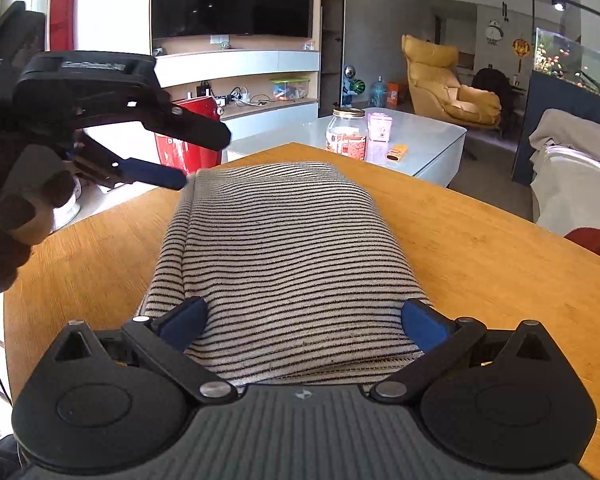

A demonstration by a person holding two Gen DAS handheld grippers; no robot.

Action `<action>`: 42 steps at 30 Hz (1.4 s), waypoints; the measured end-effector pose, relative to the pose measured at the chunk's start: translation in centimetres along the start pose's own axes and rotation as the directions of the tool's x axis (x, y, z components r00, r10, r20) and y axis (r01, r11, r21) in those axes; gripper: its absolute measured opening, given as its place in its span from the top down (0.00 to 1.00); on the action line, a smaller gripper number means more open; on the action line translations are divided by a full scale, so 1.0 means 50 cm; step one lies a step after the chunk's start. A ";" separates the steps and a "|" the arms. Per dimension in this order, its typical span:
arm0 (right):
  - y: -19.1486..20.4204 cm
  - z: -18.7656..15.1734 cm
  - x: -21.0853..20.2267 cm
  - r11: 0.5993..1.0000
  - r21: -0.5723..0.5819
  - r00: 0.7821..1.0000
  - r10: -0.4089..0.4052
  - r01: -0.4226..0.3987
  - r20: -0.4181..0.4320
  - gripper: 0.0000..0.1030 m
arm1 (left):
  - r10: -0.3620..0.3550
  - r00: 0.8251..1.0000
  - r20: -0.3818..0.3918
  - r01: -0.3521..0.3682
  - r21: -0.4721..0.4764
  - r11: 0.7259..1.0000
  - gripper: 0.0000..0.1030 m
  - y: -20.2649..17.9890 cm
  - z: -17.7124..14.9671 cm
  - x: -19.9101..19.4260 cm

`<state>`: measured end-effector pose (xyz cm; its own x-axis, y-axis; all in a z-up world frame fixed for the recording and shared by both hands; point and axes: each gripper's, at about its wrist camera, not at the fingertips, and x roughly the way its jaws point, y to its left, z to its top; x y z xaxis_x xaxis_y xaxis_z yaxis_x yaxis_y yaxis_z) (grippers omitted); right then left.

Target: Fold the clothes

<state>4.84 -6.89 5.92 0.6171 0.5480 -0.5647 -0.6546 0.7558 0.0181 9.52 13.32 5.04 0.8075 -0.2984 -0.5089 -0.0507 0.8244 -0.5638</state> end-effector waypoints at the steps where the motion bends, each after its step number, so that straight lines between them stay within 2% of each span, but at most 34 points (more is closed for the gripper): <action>1: -0.004 0.002 -0.001 1.000 0.005 1.000 0.010 -0.010 -0.003 0.00 | -0.001 1.000 -0.019 0.001 -0.016 1.000 0.12 -0.002 -0.012 0.000; 5: -0.075 0.034 -0.027 0.988 0.107 0.993 0.114 -0.115 0.016 0.00 | 0.023 0.994 -0.108 -0.026 -0.033 0.999 0.11 -0.004 -0.058 0.029; 8: -0.149 0.053 -0.040 0.966 0.218 0.990 0.130 -0.138 0.051 0.00 | 0.033 0.984 -0.178 -0.047 -0.072 0.996 0.12 0.004 -0.081 0.060; 12: -0.217 0.064 -0.007 0.944 0.313 0.994 0.098 -0.106 0.041 0.00 | 0.024 0.982 -0.190 -0.037 -0.063 0.997 0.15 -0.011 -0.087 0.079; 17: -0.242 0.052 0.079 0.911 0.366 0.977 0.212 -0.190 -0.020 0.02 | 0.011 0.982 -0.190 -0.018 -0.037 0.999 0.20 -0.017 -0.090 0.098; 19: -0.238 0.052 0.107 0.901 0.373 0.966 0.256 -0.224 -0.039 0.11 | -0.001 0.982 -0.190 -0.006 -0.036 0.999 0.25 -0.006 -0.081 0.105; 21: -0.233 0.057 0.135 0.888 0.383 0.954 0.295 -0.253 -0.053 0.14 | -0.014 0.982 -0.189 0.006 -0.045 0.999 0.28 0.015 -0.061 0.117; 24: -0.219 0.079 0.175 0.888 0.380 0.951 0.304 -0.260 -0.061 0.16 | -0.009 0.983 -0.183 0.003 -0.033 0.999 0.29 0.045 -0.021 0.139; 29: -0.195 0.118 0.244 0.888 0.373 0.945 0.319 -0.270 -0.074 0.18 | 0.048 0.989 -0.142 -0.038 0.070 0.997 0.30 0.082 0.057 0.160; 35: -0.166 0.206 0.368 0.898 0.346 0.943 0.320 -0.273 -0.087 0.19 | 0.108 0.991 -0.082 -0.092 0.183 0.979 0.32 0.129 0.153 0.185; 42: -0.159 0.284 0.487 0.896 0.354 0.948 0.310 -0.267 -0.072 0.19 | 0.108 0.993 -0.049 -0.098 0.172 0.980 0.32 0.187 0.233 0.235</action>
<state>31.27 5.56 3.76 0.3502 0.7283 -0.5890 -0.5968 0.6582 0.4590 25.37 23.16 1.36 0.7676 -0.2309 -0.5979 -0.0280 0.9199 -0.3912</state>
